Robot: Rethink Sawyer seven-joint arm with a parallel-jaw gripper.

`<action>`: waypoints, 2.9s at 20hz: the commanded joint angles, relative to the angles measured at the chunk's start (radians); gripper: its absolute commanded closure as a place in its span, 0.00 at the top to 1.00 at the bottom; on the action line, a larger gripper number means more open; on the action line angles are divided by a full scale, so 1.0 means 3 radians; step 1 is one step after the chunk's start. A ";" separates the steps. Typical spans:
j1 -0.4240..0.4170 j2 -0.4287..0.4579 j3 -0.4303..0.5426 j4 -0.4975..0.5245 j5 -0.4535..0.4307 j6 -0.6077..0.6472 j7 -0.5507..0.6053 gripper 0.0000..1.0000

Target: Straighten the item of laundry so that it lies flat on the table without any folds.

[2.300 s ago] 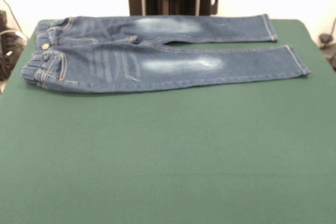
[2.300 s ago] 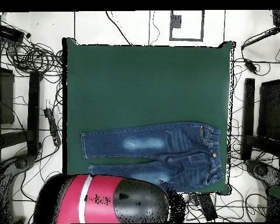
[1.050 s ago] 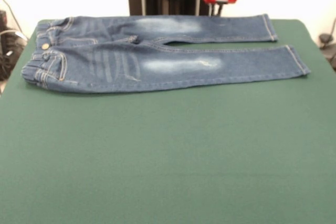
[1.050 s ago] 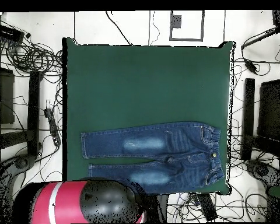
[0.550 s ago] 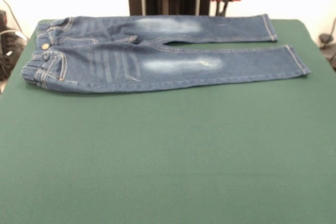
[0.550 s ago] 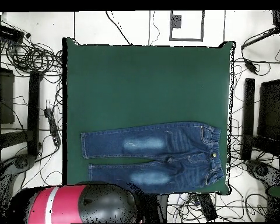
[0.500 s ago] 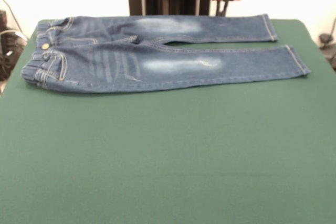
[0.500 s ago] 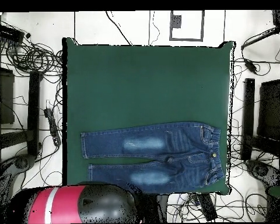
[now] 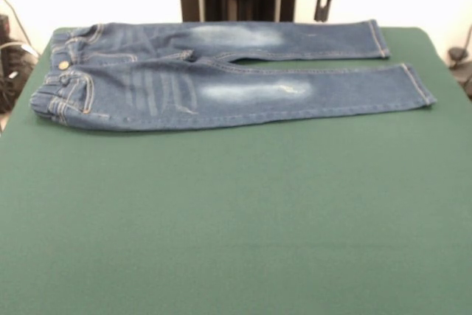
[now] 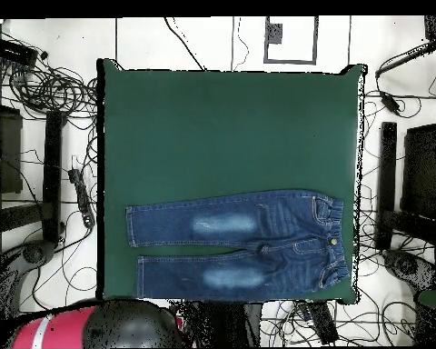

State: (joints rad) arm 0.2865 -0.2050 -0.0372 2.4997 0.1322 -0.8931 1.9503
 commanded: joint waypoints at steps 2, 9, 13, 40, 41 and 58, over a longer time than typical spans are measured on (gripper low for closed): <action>0.0222 -0.0238 0.0485 0.0270 0.0432 0.0436 0.1115 0.00; 0.0326 -0.1049 0.0497 0.0578 0.0677 0.1086 0.1023 0.00; 0.0285 -0.1391 0.0427 0.0555 0.0662 0.1466 0.0907 0.00; 0.0590 -0.0128 0.0206 0.0351 0.0046 0.0271 0.1738 0.00; 0.0636 -0.0086 0.0211 0.0373 0.0047 0.0212 0.1793 0.00; 0.0998 0.0007 0.0337 0.0499 0.0218 0.0025 0.2139 0.00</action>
State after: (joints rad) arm 0.5853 -0.2909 0.0009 2.6761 0.1255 -1.0396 2.3452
